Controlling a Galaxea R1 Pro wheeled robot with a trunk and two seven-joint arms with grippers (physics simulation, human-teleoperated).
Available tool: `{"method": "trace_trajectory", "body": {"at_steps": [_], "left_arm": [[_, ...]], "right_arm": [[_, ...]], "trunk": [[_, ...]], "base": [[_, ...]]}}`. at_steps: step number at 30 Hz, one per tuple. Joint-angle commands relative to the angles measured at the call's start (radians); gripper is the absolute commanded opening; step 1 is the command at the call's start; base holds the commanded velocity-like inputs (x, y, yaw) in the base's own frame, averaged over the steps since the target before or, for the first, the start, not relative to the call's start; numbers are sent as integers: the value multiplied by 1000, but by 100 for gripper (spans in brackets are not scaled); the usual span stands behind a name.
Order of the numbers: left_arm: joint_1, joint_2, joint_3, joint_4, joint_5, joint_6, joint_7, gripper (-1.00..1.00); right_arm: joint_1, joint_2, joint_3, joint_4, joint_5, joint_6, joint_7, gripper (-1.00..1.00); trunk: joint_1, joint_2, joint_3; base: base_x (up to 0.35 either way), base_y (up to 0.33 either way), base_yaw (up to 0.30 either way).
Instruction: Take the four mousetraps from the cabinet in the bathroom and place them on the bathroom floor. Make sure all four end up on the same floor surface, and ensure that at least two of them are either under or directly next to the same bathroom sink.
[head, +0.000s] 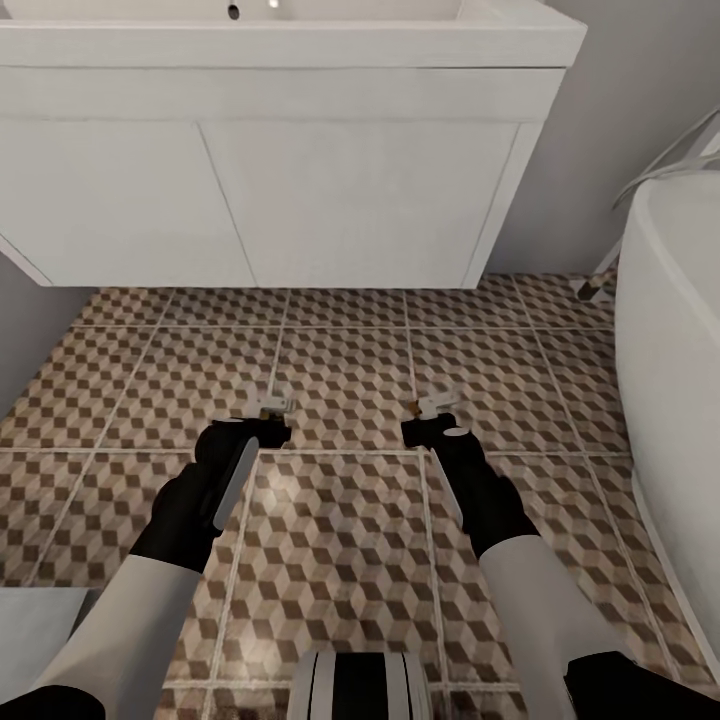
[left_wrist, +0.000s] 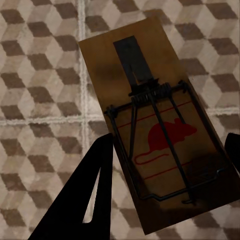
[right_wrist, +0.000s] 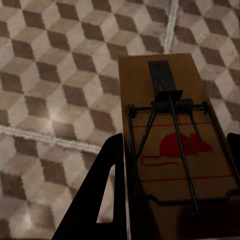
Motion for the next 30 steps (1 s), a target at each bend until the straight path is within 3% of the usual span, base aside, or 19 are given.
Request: {"method": "trace_trajectory", "body": {"at_steps": [1,30], "left_arm": [[-1,1,-1,0,9,4,9,-100],[1,1,0,11,9,2,7,-100]], "right_arm": [[0,0,1,-1,8,6,3,-100],[0,1,1,0,8,6,2,-100]], "trunk": [[0,-1,-5],[13,-7,-117]], "base": [[0,0,0],[0,0,0]]}}
